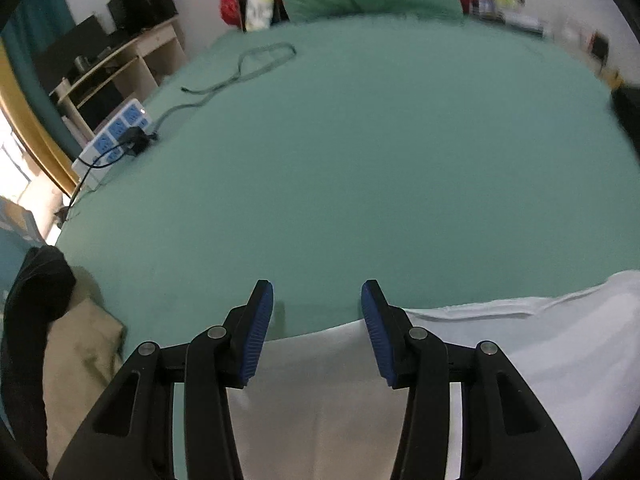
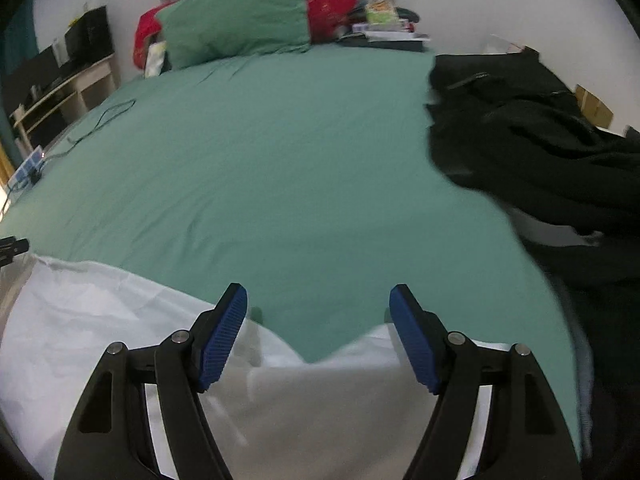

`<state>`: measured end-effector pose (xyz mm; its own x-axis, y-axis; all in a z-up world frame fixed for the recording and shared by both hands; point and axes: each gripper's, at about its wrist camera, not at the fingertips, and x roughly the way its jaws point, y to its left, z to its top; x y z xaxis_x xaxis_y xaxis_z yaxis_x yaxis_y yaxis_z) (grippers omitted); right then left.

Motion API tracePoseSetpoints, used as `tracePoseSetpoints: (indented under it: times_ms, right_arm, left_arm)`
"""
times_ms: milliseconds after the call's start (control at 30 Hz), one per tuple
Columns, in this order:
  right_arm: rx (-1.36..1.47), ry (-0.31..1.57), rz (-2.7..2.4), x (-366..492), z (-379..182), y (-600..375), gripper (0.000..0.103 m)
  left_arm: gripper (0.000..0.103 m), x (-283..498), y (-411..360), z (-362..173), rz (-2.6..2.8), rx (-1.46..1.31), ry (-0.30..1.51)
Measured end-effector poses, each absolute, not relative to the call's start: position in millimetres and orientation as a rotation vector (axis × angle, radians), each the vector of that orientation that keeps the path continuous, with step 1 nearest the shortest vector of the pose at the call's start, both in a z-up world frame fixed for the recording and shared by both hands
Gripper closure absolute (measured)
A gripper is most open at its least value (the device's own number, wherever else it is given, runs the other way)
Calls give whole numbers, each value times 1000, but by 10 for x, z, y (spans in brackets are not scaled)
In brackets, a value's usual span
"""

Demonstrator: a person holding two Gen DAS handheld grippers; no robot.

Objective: Fold large clothes

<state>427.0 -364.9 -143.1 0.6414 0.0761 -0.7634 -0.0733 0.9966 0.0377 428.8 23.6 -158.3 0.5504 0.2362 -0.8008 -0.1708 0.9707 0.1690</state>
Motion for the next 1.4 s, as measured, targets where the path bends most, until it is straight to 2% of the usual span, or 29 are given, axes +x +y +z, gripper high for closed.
tracePoseSetpoints:
  times_ms: [200,333,500,667,733,867,1033,1167,1300,1400]
  right_arm:
    - [126,799,112,3866,-1174,-3769,29]
    - [173,808,108,3532,-1295,-3953,29]
    - [188,919,126,3529,-1617,-3903,29]
    - [139,938,76,3704,-1710,-3863,29]
    - [114,933,67,3770,-1696,-3840,29]
    - [99,920,75,3777,-1674,-3842,29]
    - [128,928,87,3784,-1711,-3916,29]
    - [135,932,82,3765,-1693,-3980,29]
    - [137,914,68,3684,-1610,-4053,29]
    - [147,888,45,3553,-1525,-4138,29]
  left_arm:
    - [54,3464,542,-1312,177,-52,820]
    - [54,3256,569,-1687,132,-44,996]
    - [54,3487,566,-1997,156,-7,1040]
    - [54,3790,812,-1931,326,-57,1053]
    - [54,3817,762,-1780,316,-86,1005]
    - [54,3961,213,-1574,45,-47,964]
    - [54,4361,-514,-1923,-163,3,1160]
    - [52,4587,-745,-1964,-85,61,1083]
    - [52,4555,-484,-1880,83,-4,1037]
    - [52,4205,-100,-1711,210,-44,970]
